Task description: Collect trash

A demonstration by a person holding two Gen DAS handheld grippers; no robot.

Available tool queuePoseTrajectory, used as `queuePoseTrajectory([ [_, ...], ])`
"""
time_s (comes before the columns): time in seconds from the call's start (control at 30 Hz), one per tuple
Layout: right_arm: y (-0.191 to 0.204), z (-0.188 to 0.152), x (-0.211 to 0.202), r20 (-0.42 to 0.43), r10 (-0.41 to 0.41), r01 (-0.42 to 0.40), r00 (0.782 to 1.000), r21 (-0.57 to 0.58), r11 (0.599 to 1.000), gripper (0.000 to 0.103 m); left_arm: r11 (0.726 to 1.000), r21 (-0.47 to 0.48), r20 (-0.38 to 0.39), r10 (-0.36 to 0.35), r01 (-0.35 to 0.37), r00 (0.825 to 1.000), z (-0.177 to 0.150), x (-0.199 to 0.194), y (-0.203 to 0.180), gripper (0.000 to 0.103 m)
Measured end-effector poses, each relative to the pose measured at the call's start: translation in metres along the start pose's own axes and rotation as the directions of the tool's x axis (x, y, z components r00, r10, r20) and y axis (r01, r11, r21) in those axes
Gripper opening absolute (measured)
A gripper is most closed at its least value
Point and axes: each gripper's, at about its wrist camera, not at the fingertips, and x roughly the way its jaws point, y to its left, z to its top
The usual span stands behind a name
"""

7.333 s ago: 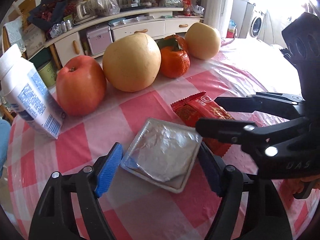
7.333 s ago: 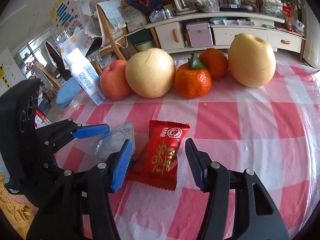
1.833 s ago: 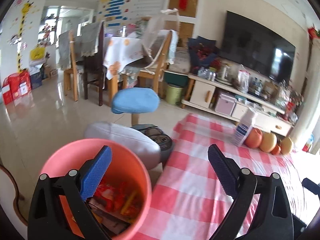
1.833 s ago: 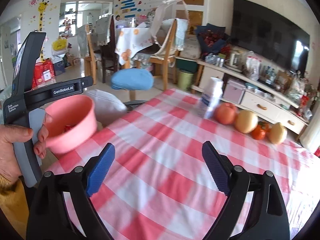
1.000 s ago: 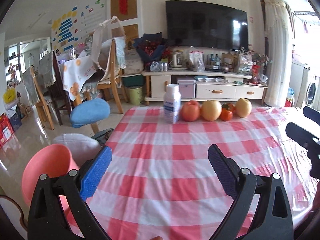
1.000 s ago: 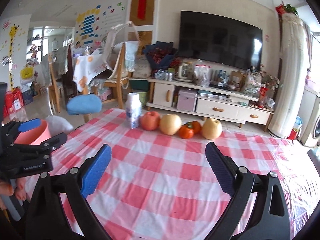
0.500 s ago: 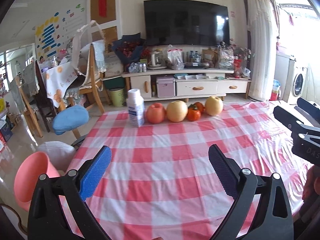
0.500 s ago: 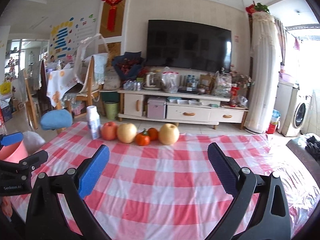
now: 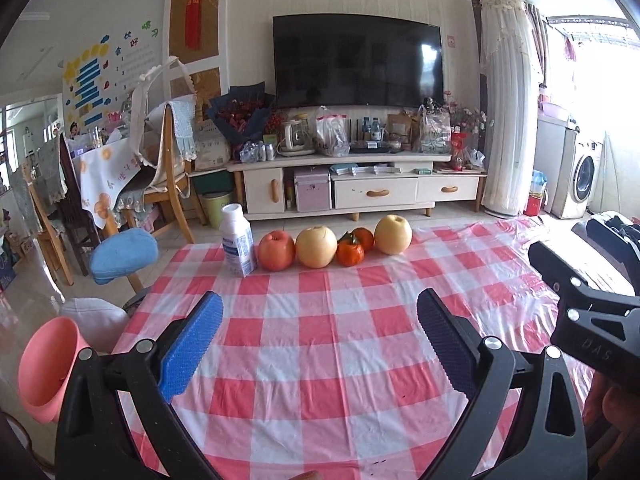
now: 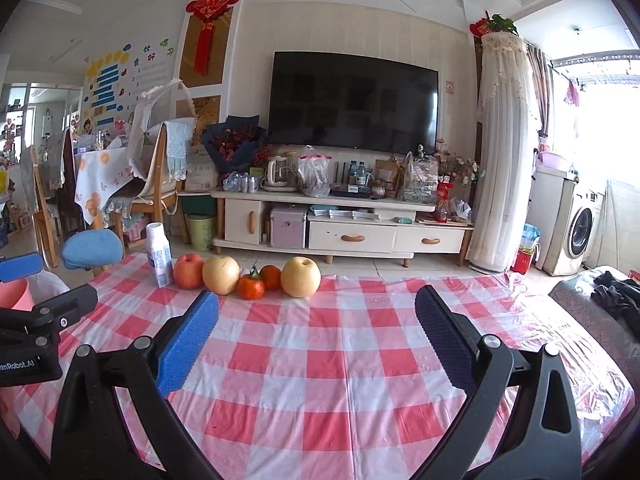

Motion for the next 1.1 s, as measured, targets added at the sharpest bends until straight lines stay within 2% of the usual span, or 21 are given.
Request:
queuePoseTrajectory([
  [0.5,-0.001,0.0,-0.005,0.018,0.016,-0.016,1.0,-0.008,1.0,0.099,1.0,-0.016,-0.001,-0.004,0.004,1.0,0.0,0.001,-0.006,0.097],
  [1.1,0.01,-0.005,0.004,-0.005,0.041,-0.041,0.999,-0.037,0.998,0.099,0.999,-0.037,-0.013,0.001,-0.002,1.0,-0.01,0.011,-0.002,0.097],
])
